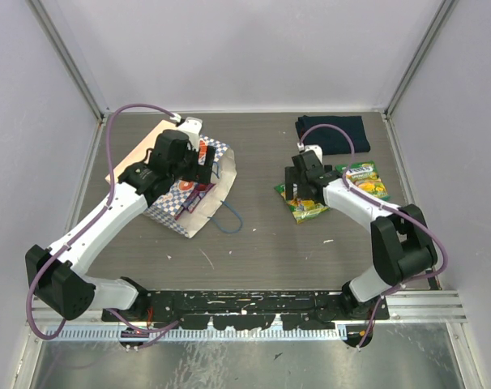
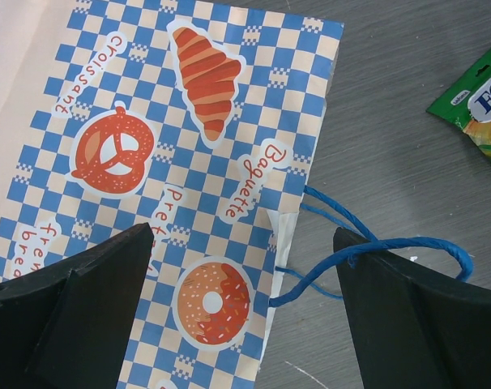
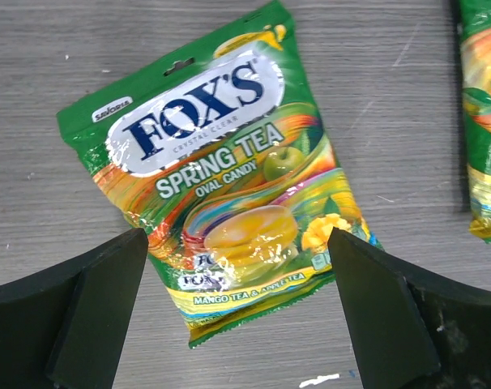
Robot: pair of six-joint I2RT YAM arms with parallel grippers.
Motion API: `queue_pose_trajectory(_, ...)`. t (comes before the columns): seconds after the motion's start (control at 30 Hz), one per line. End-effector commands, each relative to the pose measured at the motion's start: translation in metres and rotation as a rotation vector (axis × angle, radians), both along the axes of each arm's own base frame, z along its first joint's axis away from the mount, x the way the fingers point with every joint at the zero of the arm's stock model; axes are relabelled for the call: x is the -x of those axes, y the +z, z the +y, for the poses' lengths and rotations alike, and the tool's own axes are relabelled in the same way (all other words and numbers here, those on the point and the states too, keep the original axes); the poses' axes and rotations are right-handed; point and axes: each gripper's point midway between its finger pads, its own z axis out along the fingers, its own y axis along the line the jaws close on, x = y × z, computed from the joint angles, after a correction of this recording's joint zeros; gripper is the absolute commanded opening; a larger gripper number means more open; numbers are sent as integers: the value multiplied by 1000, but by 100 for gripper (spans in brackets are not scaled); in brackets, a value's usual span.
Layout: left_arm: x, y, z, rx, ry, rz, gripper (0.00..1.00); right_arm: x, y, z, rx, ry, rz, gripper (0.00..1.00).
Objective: Take the snacks out of the paper bag
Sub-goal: Move the snack to the center of the board.
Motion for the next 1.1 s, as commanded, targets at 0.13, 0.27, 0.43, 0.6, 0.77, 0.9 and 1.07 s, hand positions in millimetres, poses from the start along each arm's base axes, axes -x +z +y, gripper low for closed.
queue_pose_trajectory(0.13, -2, 9, 7, 8, 30, -49, 96, -7, -29, 6, 43, 47, 39, 100)
queue_pose_trajectory(0.27, -2, 8, 7, 10, 27, -49, 96, -3, -45, -2, 65, -5, 84, 100)
queue_pose_trajectory(0.43, -4, 9, 9, -1, 39, -55, 96, 2, -63, -22, 75, -112, 155, 100)
queue_pose_trajectory(0.6, -5, 10, 9, 1, 40, -62, 96, -6, -67, -34, 63, -166, 156, 100)
queue_pose_trajectory(0.77, -11, 13, 4, 11, 34, -68, 96, -21, -67, -41, 57, -216, 110, 100)
queue_pose_trajectory(0.9, -14, 16, 1, 14, 25, -76, 96, -31, -67, -47, 65, -240, 99, 100)
queue_pose_trajectory(1.07, -19, 23, -3, 19, 10, -85, 96, -40, -69, -53, 50, -248, 87, 100)
